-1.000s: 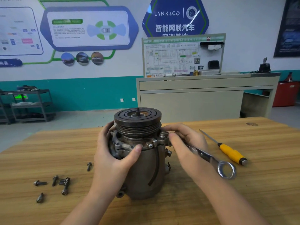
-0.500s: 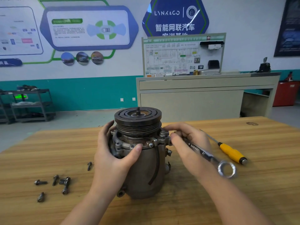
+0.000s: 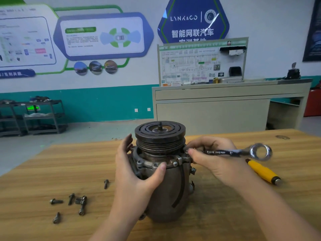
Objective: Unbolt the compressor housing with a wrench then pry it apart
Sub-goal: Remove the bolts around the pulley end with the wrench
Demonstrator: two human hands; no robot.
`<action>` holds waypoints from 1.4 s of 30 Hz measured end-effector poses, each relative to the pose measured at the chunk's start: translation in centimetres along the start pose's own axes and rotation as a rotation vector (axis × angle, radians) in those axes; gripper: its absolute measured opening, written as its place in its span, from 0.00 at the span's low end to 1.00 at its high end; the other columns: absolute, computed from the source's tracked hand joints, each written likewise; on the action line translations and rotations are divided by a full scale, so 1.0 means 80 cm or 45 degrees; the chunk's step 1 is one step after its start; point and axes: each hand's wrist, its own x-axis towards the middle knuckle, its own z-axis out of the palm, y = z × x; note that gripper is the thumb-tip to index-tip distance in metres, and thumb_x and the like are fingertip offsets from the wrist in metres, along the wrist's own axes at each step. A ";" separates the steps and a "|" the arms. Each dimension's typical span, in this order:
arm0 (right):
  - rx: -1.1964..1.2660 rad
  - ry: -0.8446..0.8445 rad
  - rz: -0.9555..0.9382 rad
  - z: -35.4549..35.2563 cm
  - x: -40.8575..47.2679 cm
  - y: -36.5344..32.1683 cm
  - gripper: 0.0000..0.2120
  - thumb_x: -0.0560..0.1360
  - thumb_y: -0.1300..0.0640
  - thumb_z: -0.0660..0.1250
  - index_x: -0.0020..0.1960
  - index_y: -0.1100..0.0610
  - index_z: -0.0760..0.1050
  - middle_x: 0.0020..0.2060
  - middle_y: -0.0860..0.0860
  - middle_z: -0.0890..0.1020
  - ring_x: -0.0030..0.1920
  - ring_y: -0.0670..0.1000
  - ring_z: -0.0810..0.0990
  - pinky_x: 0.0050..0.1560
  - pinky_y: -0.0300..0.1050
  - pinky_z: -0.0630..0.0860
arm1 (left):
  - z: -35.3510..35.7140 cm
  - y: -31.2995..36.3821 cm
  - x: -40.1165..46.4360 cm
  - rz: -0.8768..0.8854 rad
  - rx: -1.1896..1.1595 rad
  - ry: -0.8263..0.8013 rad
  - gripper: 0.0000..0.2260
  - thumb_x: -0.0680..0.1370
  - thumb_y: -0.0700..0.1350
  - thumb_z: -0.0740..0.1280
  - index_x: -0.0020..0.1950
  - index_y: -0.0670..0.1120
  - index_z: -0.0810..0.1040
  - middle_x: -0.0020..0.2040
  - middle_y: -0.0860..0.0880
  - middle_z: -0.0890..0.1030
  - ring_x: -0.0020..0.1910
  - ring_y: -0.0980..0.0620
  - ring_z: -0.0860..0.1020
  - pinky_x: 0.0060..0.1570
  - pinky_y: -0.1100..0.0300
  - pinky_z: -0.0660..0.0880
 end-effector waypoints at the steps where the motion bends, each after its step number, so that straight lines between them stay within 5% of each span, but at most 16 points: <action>1: -0.023 -0.041 0.019 -0.004 0.001 -0.003 0.06 0.72 0.63 0.72 0.40 0.52 0.83 0.28 0.49 0.78 0.33 0.48 0.78 0.35 0.42 0.76 | -0.001 0.001 0.000 0.015 0.033 -0.014 0.42 0.61 0.61 0.73 0.72 0.58 0.59 0.69 0.55 0.69 0.68 0.57 0.69 0.68 0.49 0.68; 2: -0.037 -0.066 0.049 -0.006 0.000 -0.008 0.02 0.71 0.58 0.74 0.41 0.53 0.82 0.28 0.49 0.77 0.33 0.50 0.78 0.36 0.45 0.75 | -0.002 0.001 0.000 0.027 0.047 -0.022 0.42 0.62 0.61 0.73 0.73 0.57 0.59 0.69 0.55 0.69 0.69 0.56 0.68 0.68 0.49 0.67; 5: -0.174 -0.051 0.044 -0.012 0.003 -0.015 0.19 0.61 0.42 0.75 0.40 0.56 0.79 0.24 0.45 0.74 0.27 0.42 0.72 0.30 0.36 0.68 | -0.002 0.004 0.000 0.041 0.047 -0.027 0.42 0.63 0.60 0.72 0.73 0.55 0.59 0.70 0.53 0.68 0.70 0.54 0.68 0.69 0.48 0.67; 10: -0.475 -0.200 0.074 -0.023 0.009 -0.045 0.11 0.66 0.46 0.73 0.37 0.54 0.81 0.27 0.50 0.78 0.27 0.41 0.72 0.28 0.36 0.68 | -0.003 0.004 -0.001 0.024 0.074 -0.033 0.41 0.62 0.62 0.71 0.71 0.62 0.57 0.69 0.54 0.68 0.69 0.53 0.68 0.68 0.48 0.67; 14: -0.650 -0.214 0.022 -0.024 0.018 -0.059 0.18 0.61 0.40 0.75 0.38 0.54 0.80 0.23 0.46 0.77 0.24 0.43 0.70 0.28 0.38 0.66 | -0.004 0.001 0.000 0.024 0.093 -0.048 0.42 0.62 0.63 0.71 0.73 0.59 0.57 0.68 0.55 0.68 0.69 0.53 0.68 0.68 0.48 0.67; 16: -0.818 -0.221 0.021 -0.020 0.021 -0.060 0.12 0.63 0.43 0.76 0.35 0.51 0.80 0.26 0.43 0.80 0.28 0.41 0.75 0.28 0.34 0.66 | -0.004 0.001 0.000 0.015 0.094 -0.061 0.43 0.62 0.63 0.71 0.73 0.60 0.56 0.68 0.56 0.67 0.69 0.54 0.67 0.68 0.48 0.68; 19: -0.765 -0.270 0.025 -0.023 0.020 -0.056 0.05 0.69 0.54 0.75 0.39 0.55 0.83 0.24 0.45 0.78 0.26 0.44 0.73 0.28 0.38 0.68 | -0.005 0.001 0.000 0.017 0.104 -0.054 0.42 0.62 0.63 0.71 0.73 0.60 0.57 0.67 0.57 0.67 0.68 0.57 0.67 0.68 0.49 0.67; 21: -0.685 -0.306 0.060 -0.023 0.019 -0.057 0.10 0.70 0.54 0.72 0.44 0.61 0.82 0.22 0.45 0.72 0.25 0.44 0.67 0.30 0.43 0.65 | -0.004 0.001 0.000 0.028 0.106 -0.043 0.42 0.62 0.63 0.71 0.72 0.60 0.57 0.67 0.58 0.68 0.68 0.58 0.66 0.68 0.49 0.67; 25: -0.828 -0.211 0.008 -0.018 0.016 -0.058 0.15 0.65 0.41 0.73 0.39 0.52 0.80 0.26 0.46 0.77 0.27 0.43 0.73 0.30 0.40 0.69 | -0.004 0.001 0.001 0.033 0.107 -0.040 0.43 0.62 0.63 0.71 0.73 0.58 0.57 0.67 0.56 0.68 0.69 0.57 0.66 0.68 0.49 0.67; 29: -0.723 -0.256 0.028 -0.016 0.014 -0.057 0.06 0.69 0.54 0.72 0.42 0.56 0.82 0.25 0.45 0.76 0.26 0.45 0.72 0.30 0.43 0.69 | -0.004 0.002 0.000 0.038 0.121 -0.042 0.42 0.62 0.63 0.71 0.72 0.60 0.56 0.67 0.57 0.68 0.69 0.55 0.66 0.68 0.49 0.67; 33: -0.728 -0.123 0.032 -0.015 0.012 -0.052 0.12 0.66 0.44 0.74 0.37 0.53 0.79 0.21 0.45 0.72 0.24 0.41 0.68 0.27 0.35 0.63 | -0.004 0.002 0.001 0.041 0.117 -0.043 0.42 0.62 0.63 0.71 0.73 0.59 0.56 0.67 0.56 0.68 0.69 0.54 0.66 0.68 0.48 0.67; 37: -0.654 -0.195 0.078 -0.012 0.005 -0.052 0.02 0.70 0.53 0.72 0.41 0.52 0.81 0.24 0.45 0.75 0.25 0.44 0.70 0.30 0.40 0.68 | -0.003 0.002 0.001 0.039 0.132 -0.038 0.42 0.62 0.64 0.70 0.72 0.61 0.55 0.67 0.58 0.67 0.69 0.58 0.65 0.68 0.50 0.67; 42: -0.776 -0.082 0.035 -0.010 0.006 -0.051 0.18 0.64 0.38 0.71 0.35 0.53 0.78 0.23 0.42 0.76 0.25 0.42 0.71 0.28 0.39 0.65 | -0.004 0.000 0.002 0.060 0.110 -0.019 0.42 0.63 0.63 0.71 0.72 0.59 0.57 0.67 0.57 0.68 0.69 0.56 0.66 0.68 0.49 0.67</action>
